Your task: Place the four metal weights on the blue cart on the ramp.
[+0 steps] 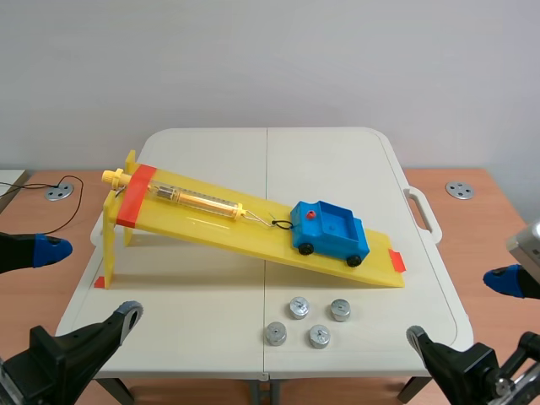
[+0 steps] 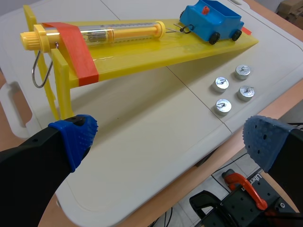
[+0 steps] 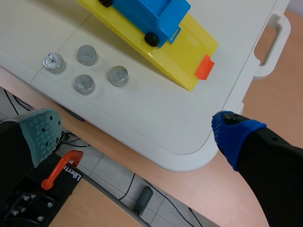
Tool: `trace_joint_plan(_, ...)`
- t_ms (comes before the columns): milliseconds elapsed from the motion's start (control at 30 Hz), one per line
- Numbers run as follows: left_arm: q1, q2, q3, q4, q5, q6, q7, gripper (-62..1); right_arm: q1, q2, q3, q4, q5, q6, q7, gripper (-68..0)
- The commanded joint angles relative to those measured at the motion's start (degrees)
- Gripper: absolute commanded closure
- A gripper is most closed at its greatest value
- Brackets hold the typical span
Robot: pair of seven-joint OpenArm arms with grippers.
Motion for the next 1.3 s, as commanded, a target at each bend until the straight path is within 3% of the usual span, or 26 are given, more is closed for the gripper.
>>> trace_joint_plan(0, 1.53, -0.81, -0.85, 4.31, -4.63, -0.35, -8.11, -62.3, 0.85, 2.64, 2.01, 3.1, 1.92, -1.49, 6.62, -66.1)
trace_joint_plan(633, 1.22, -0.68, -0.85, 4.31, -4.61, -0.98, -2.47, -62.3, 0.87, 2.62, 1.99, 3.1, 1.95, -1.46, 6.05, -66.1)
trace_joint_plan(767, 1.22, -0.44, -0.85, 4.31, -4.37, -1.01, -1.77, -62.3, 2.38, 2.45, 1.84, 3.1, 1.99, -0.35, 2.12, -66.1)
trace_joint_plan(1033, -0.07, 2.54, -0.85, 4.31, -4.2, -1.42, 1.57, -25.1, 7.37, -0.46, -1.9, 3.04, 1.95, 0.92, -3.26, -66.1)
trace_joint_plan(1167, -1.05, 4.28, -0.85, 4.28, -2.34, -1.42, 2.8, -14.0, 9.18, -2.25, -5.14, 2.97, 1.09, 1.09, -4.59, -65.8)
trace_joint_plan(1267, -1.64, 5.25, -0.85, 4.24, -0.02, -1.4, 3.63, -7.1, 10.1, -3.34, -7.67, 2.93, -0.92, 1.09, -5.03, -61.5)
